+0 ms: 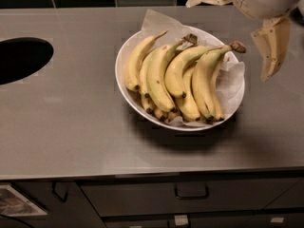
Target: Pick banana from white bowl
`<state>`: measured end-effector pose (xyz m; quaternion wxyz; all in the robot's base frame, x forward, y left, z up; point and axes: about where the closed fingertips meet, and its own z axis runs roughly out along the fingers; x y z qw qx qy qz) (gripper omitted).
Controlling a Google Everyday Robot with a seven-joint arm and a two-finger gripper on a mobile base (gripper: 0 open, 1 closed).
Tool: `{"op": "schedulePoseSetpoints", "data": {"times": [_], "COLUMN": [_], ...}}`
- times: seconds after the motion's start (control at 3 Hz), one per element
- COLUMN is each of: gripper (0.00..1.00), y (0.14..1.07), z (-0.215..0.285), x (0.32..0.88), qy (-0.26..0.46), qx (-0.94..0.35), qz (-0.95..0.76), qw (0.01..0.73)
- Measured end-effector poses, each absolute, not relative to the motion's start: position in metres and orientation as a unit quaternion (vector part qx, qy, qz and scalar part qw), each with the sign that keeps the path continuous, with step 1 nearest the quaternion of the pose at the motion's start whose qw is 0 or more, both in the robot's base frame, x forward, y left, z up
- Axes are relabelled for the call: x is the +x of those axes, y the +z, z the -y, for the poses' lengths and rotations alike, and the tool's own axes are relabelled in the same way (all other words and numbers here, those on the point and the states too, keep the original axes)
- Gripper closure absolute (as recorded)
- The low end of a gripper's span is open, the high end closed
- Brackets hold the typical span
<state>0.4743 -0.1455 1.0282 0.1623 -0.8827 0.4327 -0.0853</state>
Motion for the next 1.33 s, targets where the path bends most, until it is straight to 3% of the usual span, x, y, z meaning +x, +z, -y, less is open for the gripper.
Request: {"op": "schedulePoseSetpoints", "data": {"times": [0.33, 1.0, 1.33], "gripper": [0.0, 0.19, 0.22], "y": [1.0282, 1.031, 1.033], "z": [0.1455, 0.1504, 0.1476], "x": [0.4742, 0.4725, 0.4762], "qy": [-0.085, -0.092, -0.097], "qx": [-0.883, -0.879, -0.878], "qz": [-0.433, -0.438, -0.436], "qw": [0.162, 0.165, 0.171]}}
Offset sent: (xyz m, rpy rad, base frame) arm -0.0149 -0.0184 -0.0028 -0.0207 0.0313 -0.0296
